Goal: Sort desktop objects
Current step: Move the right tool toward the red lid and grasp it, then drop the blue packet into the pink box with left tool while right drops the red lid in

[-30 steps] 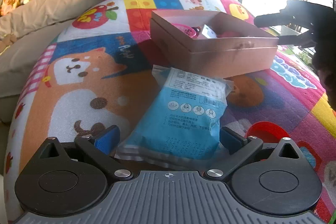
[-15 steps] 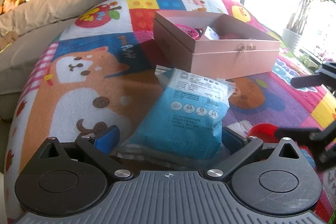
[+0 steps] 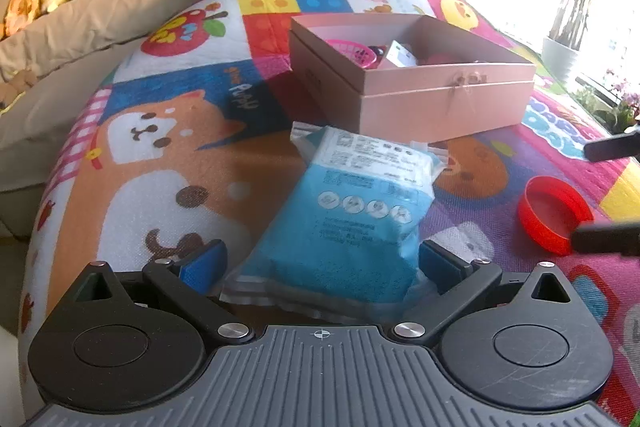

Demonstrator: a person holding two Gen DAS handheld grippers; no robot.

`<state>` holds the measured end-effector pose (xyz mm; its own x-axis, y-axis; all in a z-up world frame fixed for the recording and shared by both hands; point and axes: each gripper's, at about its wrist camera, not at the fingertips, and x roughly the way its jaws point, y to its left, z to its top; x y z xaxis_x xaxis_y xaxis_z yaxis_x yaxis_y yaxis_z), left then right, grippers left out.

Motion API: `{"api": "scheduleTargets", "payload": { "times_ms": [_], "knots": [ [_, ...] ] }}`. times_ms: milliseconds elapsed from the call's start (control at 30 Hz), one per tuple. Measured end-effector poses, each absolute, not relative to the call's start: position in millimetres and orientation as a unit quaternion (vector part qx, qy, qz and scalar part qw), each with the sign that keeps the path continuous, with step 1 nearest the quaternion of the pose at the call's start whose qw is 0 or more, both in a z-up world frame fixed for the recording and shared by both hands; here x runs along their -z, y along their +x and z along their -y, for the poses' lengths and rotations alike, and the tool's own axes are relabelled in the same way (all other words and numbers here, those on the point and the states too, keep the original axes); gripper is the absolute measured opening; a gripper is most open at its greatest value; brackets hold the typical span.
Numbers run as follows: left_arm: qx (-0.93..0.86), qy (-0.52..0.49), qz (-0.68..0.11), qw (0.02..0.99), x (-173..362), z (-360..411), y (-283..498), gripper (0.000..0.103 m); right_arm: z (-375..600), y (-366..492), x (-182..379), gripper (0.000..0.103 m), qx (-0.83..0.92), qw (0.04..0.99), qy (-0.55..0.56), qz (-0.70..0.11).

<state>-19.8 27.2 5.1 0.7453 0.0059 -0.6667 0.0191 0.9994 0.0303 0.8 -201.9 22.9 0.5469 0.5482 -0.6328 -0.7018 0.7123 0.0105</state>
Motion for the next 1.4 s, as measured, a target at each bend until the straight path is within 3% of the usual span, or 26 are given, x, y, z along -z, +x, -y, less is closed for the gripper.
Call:
{"api": "scheduleTargets", "payload": {
  "times_ms": [233,333,367,400,500,567,600,733,933,1067,1167,1267,1400],
  "knots": [
    [0.033,0.032,-0.343,0.938,-16.5,-14.6,-24.4,0.103,189.1,-1.5,-3.8,0.1,-0.357,0.862,-0.149,-0.327],
    [0.028,0.039,-0.337,0.94,-18.5,-12.9,-22.6,0.103,188.6,2.5,-2.7,0.08,-0.356,0.862,-0.14,-0.333],
    [0.024,0.042,-0.337,0.94,-18.7,-12.6,-21.2,0.103,188.7,3.4,-3.4,0.068,-0.357,0.862,-0.137,-0.334],
    [0.019,0.044,-0.337,0.94,-18.6,-12.3,-19.3,0.103,188.1,3.0,-4.4,0.064,-0.359,0.861,-0.14,-0.333],
    [0.01,0.052,-0.343,0.938,-16.1,-11.1,-12.5,0.103,190.0,-1.0,-11.8,0.064,-0.356,0.865,-0.146,-0.322],
    [0.009,0.06,-0.342,0.938,-15.8,-9.0,-10.9,0.086,195.5,-2.7,-20.3,0.064,-0.355,0.87,-0.14,-0.313],
    [0.011,0.063,-0.344,0.937,-16.5,-8.4,-10.7,0.066,198.9,-3.1,-25.7,0.064,-0.353,0.873,-0.136,-0.307],
    [0.022,0.079,-0.338,0.937,-28.8,-3.1,-17.0,0.06,218.2,-4.6,-51.5,0.064,-0.342,0.89,-0.113,-0.28],
    [0.066,0.185,-0.235,0.952,-86.4,34.6,-32.1,0.06,254.4,-5.5,-86.0,0.064,-0.321,0.915,-0.07,-0.233],
    [0.096,0.249,-0.184,0.946,-104.0,59.8,-1.3,0.06,265.3,-0.6,-92.9,0.064,-0.312,0.924,-0.047,-0.218],
    [0.12,0.271,-0.174,0.939,-99.0,75.8,41.1,0.065,265.1,4.8,-87.6,0.064,-0.316,0.921,-0.035,-0.228],
    [0.112,0.299,-0.185,0.93,-82.6,81.9,76.8,0.081,262.9,7.8,-77.1,0.064,-0.315,0.917,-0.04,-0.241],
    [0.067,0.28,-0.221,0.932,-63.5,60.8,91.6,0.085,269.6,16.7,-66.8,0.064,-0.303,0.916,-0.036,-0.259]
  ]
}}
